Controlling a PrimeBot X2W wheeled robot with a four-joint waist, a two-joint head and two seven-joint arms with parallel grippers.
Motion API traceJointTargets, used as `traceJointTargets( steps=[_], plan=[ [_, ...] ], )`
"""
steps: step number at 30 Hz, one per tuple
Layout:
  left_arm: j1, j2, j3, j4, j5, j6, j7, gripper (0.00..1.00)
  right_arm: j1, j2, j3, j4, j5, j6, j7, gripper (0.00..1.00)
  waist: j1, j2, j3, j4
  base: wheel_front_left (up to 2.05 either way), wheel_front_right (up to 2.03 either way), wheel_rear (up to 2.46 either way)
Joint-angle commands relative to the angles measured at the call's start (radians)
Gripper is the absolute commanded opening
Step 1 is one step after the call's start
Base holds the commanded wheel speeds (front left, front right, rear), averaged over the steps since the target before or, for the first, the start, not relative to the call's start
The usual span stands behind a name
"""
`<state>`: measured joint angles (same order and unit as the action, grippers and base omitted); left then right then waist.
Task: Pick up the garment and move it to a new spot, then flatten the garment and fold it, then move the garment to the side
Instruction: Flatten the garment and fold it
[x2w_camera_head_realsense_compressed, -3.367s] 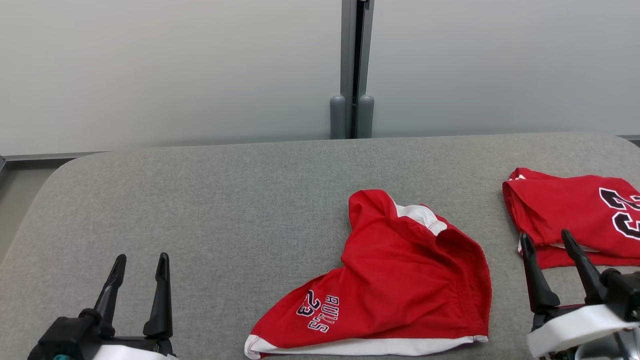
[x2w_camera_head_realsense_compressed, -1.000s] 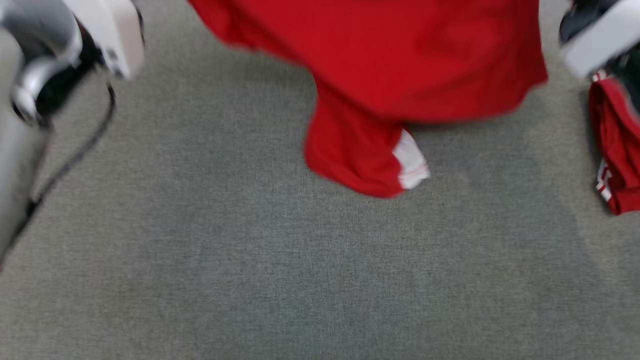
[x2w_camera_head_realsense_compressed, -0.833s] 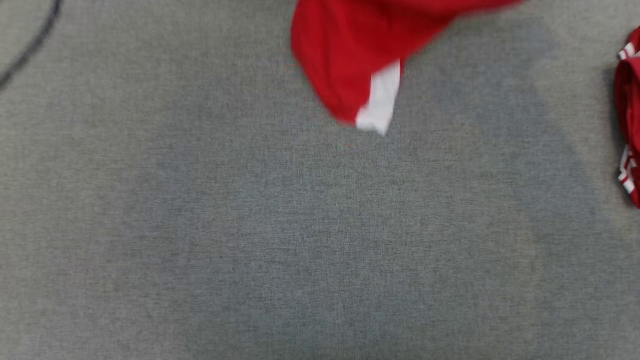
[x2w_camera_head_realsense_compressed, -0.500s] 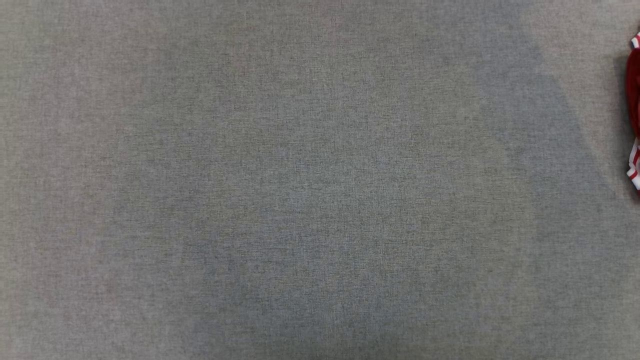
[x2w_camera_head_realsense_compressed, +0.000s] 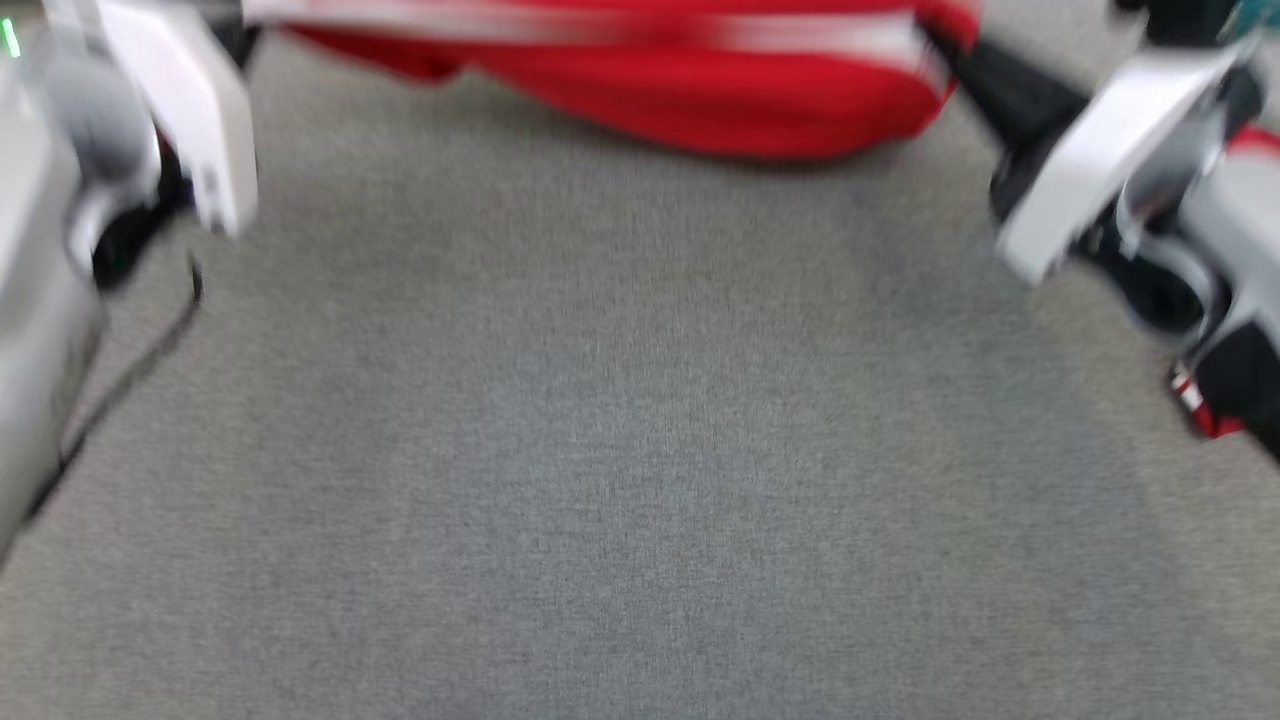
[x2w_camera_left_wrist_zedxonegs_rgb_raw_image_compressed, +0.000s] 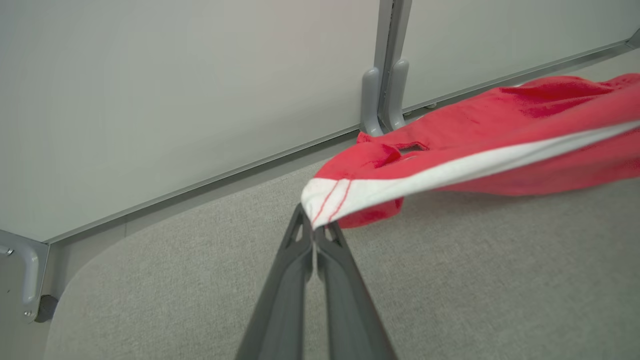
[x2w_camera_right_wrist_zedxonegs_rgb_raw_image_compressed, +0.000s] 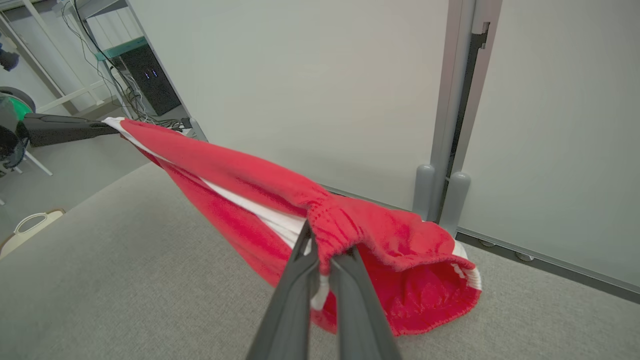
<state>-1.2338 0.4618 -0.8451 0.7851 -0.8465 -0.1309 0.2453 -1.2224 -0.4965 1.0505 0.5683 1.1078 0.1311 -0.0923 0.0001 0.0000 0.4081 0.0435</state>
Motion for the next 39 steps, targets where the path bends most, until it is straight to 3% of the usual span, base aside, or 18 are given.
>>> traceJointTargets(
  steps=[1, 6, 10, 14, 22, 26, 31, 39],
  plan=[
    [0.051, 0.034, -0.013, -0.013, -0.013, 0.001, 0.009, 0.00, 0.036, -0.025, 0.019, -0.009, 0.014, 0.000, -0.009, 0.00, -0.0001, 0.0000, -0.084, -0.005, 0.00, 0.00, 0.00],
    [0.275, 0.117, -0.050, -0.139, -0.098, 0.001, 0.061, 0.00, 0.192, -0.078, 0.112, -0.075, 0.062, 0.000, -0.018, 0.00, -0.0001, 0.0000, -0.207, -0.009, 0.00, 0.00, 0.00],
    [0.454, 0.197, -0.072, -0.296, -0.138, 0.050, 0.100, 0.00, 0.310, -0.143, 0.151, -0.147, 0.092, -0.001, -0.031, 0.00, -0.0001, 0.0000, -0.288, -0.005, 0.00, 0.00, 0.00],
    [0.616, 0.298, -0.083, -0.514, -0.195, 0.134, 0.157, 0.00, 0.428, -0.225, 0.168, -0.232, 0.123, -0.001, -0.009, 0.00, -0.0001, 0.0000, -0.348, 0.003, 0.00, 0.00, 0.00],
    [0.900, 0.525, -0.073, -0.988, -0.314, 0.358, 0.208, 0.00, 0.661, -0.425, 0.113, -0.467, 0.186, -0.003, 0.027, 0.00, -0.0001, 0.0000, -0.393, -0.002, 0.00, 0.00, 0.00],
    [0.957, 0.601, -0.049, -1.120, -0.351, 0.426, 0.201, 0.00, 0.734, -0.473, 0.050, -0.549, 0.175, -0.004, 0.040, 0.00, -0.0001, 0.0000, -0.388, -0.022, 0.00, 0.00, 0.00],
    [0.867, 0.642, -0.021, -1.154, -0.312, 0.408, 0.247, 0.00, 0.754, -0.443, -0.049, -0.580, 0.128, -0.004, 0.083, 0.00, -0.0001, 0.0000, -0.340, -0.050, 0.00, 0.00, 0.00],
    [0.547, 0.508, 0.010, -0.976, -0.279, 0.275, 0.425, 0.00, 0.727, -0.285, -0.259, -0.542, 0.046, -0.002, 0.196, 0.00, -0.0001, 0.0000, -0.165, -0.094, 0.00, 0.00, 0.00]
  ],
)
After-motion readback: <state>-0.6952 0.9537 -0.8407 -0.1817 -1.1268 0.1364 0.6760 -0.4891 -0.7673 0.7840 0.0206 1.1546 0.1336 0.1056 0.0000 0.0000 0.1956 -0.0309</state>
